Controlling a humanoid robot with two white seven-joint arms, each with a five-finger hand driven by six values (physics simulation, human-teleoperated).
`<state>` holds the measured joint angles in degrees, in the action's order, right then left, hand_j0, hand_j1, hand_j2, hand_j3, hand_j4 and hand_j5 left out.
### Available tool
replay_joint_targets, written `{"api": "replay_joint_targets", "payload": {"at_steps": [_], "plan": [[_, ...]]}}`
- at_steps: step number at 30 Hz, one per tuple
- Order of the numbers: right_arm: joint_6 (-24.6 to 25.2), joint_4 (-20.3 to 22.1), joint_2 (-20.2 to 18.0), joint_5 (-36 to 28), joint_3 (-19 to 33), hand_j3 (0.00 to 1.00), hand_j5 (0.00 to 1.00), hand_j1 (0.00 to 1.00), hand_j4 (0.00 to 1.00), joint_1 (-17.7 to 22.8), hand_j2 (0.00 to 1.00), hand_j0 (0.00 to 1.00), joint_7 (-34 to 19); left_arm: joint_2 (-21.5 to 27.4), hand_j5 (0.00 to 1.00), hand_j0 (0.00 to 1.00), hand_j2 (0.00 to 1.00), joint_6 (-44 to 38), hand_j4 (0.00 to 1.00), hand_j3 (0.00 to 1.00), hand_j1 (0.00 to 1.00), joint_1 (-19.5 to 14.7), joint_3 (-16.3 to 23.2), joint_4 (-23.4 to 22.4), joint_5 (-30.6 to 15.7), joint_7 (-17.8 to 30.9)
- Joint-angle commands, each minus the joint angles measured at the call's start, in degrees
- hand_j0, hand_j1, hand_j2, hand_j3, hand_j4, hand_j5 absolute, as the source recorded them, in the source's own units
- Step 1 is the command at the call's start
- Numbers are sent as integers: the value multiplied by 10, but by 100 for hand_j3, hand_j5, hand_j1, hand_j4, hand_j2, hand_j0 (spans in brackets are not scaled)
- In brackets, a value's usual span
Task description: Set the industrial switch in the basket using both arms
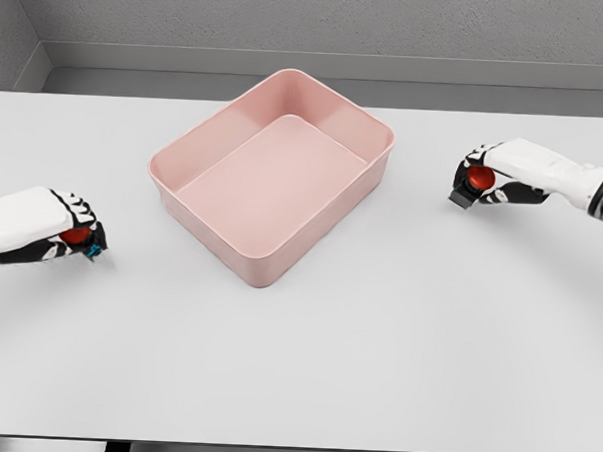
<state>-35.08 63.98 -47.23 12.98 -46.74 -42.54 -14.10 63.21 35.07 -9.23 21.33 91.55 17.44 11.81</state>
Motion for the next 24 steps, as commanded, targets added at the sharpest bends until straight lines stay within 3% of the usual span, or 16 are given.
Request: {"api": "replay_joint_targets", "payload": {"at_steps": [1,3,12,24], "plan": [[1,13,-6,-3,12,46,46,46,46,0,46,46,-1,10,47,47,47,-1,47,47,47,0,-1,0,-12,0],[1,32,-7,-3,27,45,45,45,45,0,45,45,-25,14,47,47,47,-1,47,47,47,-11,-1,0,-19,0],[1,84,-11,-2,35,45,45,45,45,-3,45,45,-39,13,47,47,47,-1,47,47,47,-48,-1,1,-28,0],[6,114,-6,-2,36,41,41,41,41,-37,41,41,-61,-18,47,47,47,-1,47,47,47,-91,5,20,-26,1]]}}
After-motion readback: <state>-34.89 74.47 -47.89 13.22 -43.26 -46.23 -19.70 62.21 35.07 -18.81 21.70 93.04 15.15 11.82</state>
